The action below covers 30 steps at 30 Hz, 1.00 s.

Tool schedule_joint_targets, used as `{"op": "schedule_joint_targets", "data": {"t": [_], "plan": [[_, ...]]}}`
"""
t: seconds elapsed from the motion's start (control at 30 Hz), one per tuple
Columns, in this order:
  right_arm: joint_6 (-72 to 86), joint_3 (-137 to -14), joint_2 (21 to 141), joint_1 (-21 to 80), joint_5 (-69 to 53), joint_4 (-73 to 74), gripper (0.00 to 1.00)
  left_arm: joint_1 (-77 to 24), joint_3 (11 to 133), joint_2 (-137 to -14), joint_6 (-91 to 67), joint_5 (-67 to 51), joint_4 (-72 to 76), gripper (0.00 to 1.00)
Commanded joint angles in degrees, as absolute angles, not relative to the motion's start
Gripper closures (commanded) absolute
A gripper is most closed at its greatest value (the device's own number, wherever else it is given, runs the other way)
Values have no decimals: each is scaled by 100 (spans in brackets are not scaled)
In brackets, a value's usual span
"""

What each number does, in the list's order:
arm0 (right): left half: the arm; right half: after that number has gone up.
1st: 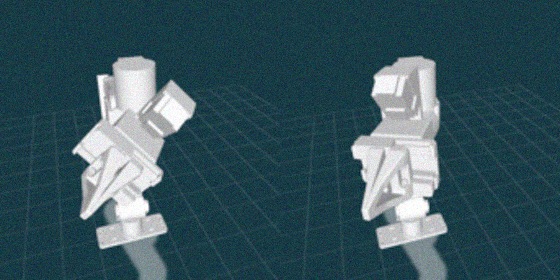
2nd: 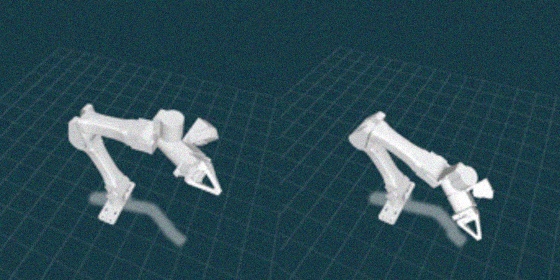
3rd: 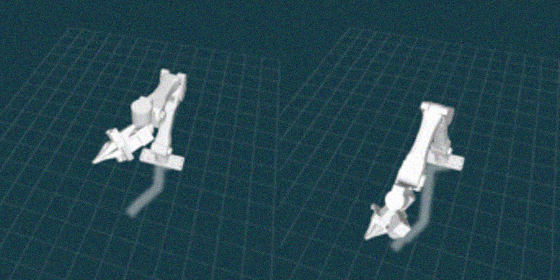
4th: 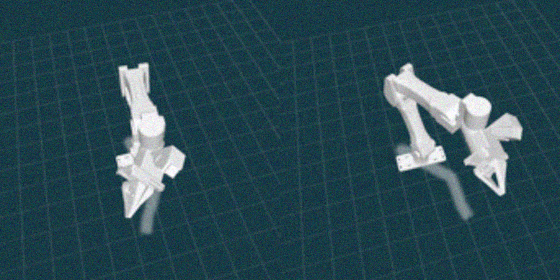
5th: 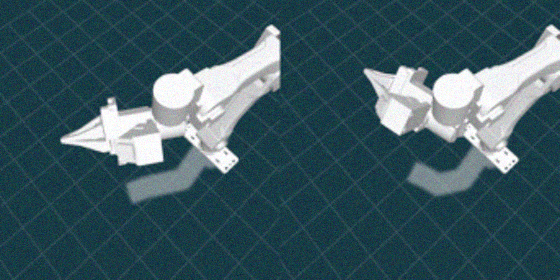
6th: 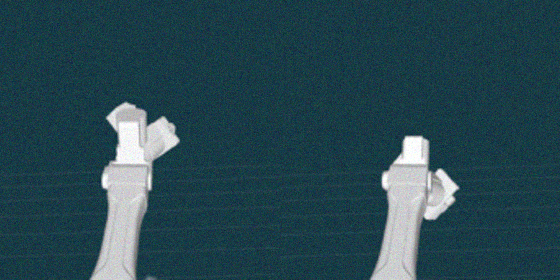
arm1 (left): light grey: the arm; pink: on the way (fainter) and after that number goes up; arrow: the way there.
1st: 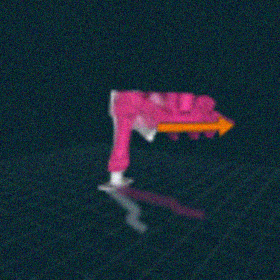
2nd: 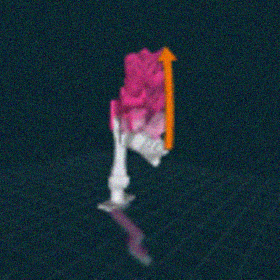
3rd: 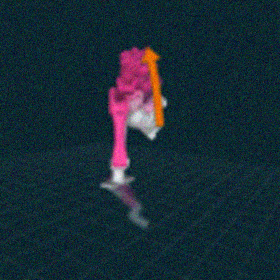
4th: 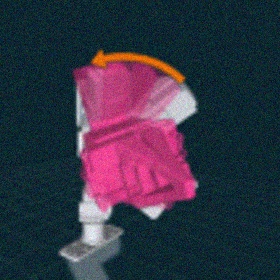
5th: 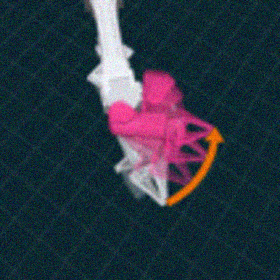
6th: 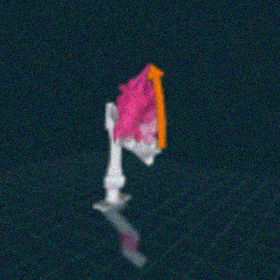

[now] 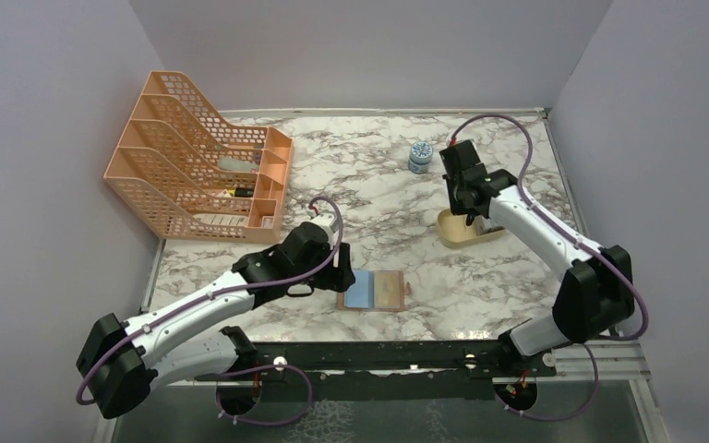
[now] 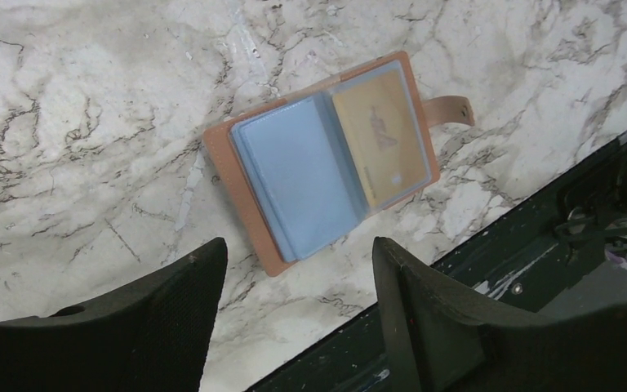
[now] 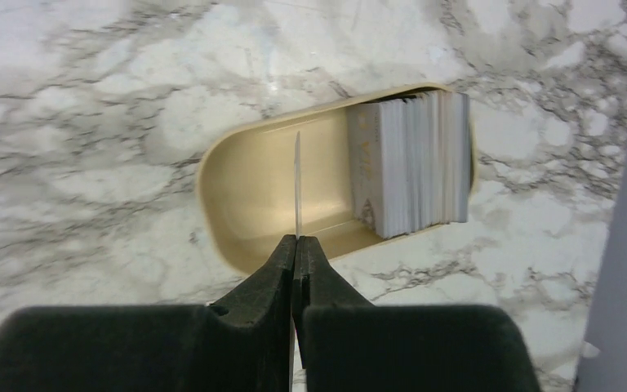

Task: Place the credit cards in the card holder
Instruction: Pick up the credit card from the storage box, then insert the credit card into the card holder.

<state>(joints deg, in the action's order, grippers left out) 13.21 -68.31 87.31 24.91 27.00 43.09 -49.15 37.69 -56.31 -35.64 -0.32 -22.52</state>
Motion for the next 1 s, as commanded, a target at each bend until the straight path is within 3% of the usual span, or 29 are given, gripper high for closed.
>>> {"op": "schedule_joint_targets", "data": {"t": [0.0,0.27,0.43,0.97], "plan": [[1561,-6819,8027,2514,1375,4429,99,-4924,3724,-5949,-3695,49,-2180,36],[2092,-5816,6846,2521,-1147,3527,99,-4929,3479,-6478,-3983,-237,-1542,50],[2908,-4931,6274,2589,-2055,2730,99,-4927,3221,-6688,-4180,-235,-1332,61],[4619,-3637,6635,3593,-2548,1157,99,-4925,2651,-6829,-4491,-393,-734,90]]}}
